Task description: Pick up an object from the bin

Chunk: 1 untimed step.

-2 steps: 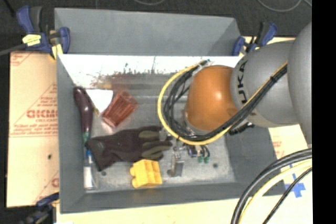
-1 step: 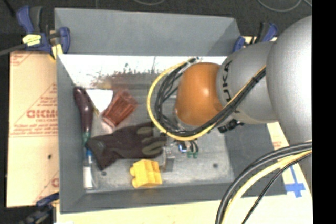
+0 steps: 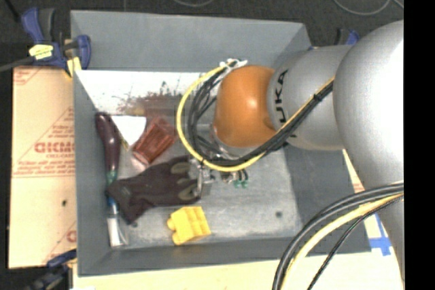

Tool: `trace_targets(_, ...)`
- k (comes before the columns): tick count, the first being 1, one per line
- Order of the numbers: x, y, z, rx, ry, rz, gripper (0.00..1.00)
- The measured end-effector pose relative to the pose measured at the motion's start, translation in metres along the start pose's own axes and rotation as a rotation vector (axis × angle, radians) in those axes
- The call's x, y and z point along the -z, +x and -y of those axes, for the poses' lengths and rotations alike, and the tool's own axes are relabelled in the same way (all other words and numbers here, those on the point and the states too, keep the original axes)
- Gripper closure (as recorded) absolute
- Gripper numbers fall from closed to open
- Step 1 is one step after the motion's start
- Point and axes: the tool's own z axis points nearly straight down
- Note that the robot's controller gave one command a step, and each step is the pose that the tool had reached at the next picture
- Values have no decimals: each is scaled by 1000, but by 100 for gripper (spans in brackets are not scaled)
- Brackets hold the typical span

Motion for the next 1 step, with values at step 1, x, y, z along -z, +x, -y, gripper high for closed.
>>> trace_targets(1,0,0,0,-1,0,0,100)
